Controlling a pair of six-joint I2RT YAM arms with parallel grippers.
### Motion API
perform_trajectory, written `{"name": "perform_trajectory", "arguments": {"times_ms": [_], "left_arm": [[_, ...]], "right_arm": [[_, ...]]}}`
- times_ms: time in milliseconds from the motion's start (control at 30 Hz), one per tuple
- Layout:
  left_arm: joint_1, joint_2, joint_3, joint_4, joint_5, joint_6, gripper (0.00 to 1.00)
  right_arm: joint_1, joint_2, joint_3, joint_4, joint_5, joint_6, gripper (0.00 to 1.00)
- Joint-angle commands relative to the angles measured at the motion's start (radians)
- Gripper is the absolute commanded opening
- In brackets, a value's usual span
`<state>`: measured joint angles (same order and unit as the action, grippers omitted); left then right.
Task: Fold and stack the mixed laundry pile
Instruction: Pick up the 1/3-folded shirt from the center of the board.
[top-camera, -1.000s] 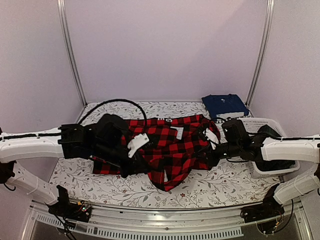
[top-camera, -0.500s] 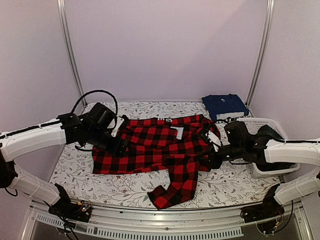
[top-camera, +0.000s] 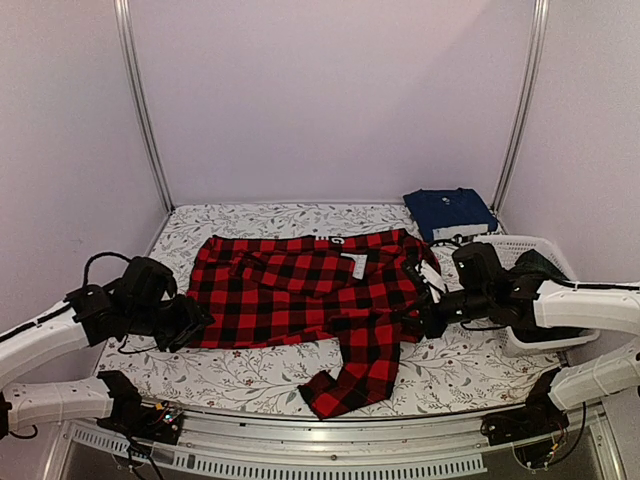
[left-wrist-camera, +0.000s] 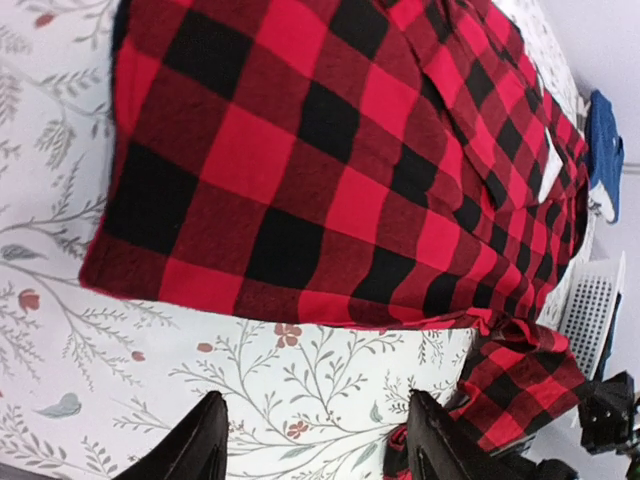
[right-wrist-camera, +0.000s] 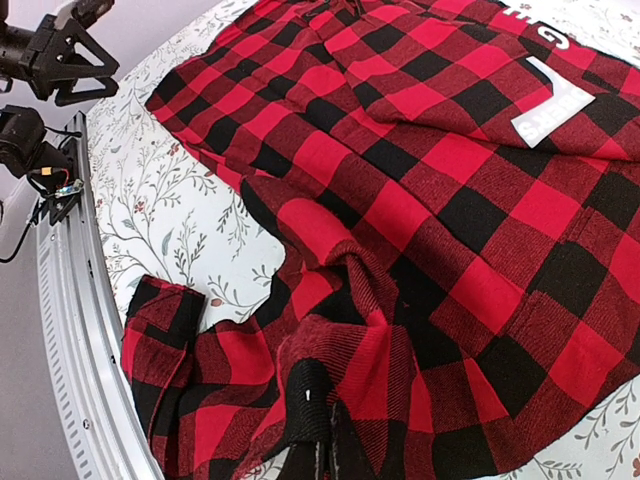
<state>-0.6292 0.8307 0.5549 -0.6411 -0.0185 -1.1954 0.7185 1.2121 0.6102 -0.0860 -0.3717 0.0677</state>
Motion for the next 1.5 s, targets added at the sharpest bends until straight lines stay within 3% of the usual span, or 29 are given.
{"name": "perform_trajectory", "arguments": {"times_ms": [0, 233, 500, 900, 1167, 1267, 1467], "left_arm": [[0.048, -0.027, -0.094, -0.032, 0.010, -0.237, 0.59], [0.112, 0.047, -0.138, 0.011, 0.010, -0.233, 0.55], [0.251, 0.161, -0.156, 0.127, 0.062, -0.149, 0.41], [0.300, 0.243, -0.160, 0.164, 0.063, -0.150, 0.38], [0.302, 0.165, -0.148, 0.152, 0.028, -0.164, 0.14], [0.311, 0.163, -0.153, 0.161, 0.025, -0.156, 0.00], [0.318, 0.124, -0.067, 0.060, 0.021, -0.162, 0.00]], "right_arm": [[-0.004, -0.029, -0.019, -0.013, -0.004, 0.021, 0.00], [-0.004, -0.028, -0.013, -0.021, 0.002, 0.017, 0.00], [-0.004, -0.020, -0.012, -0.018, 0.005, 0.014, 0.00], [-0.004, -0.007, -0.009, -0.018, 0.007, 0.009, 0.00], [-0.004, -0.004, -0.007, -0.016, 0.007, 0.006, 0.00], [-0.004, 0.002, -0.002, -0.015, 0.007, 0.004, 0.00], [-0.004, -0.024, 0.015, -0.028, 0.013, 0.001, 0.00]]}}
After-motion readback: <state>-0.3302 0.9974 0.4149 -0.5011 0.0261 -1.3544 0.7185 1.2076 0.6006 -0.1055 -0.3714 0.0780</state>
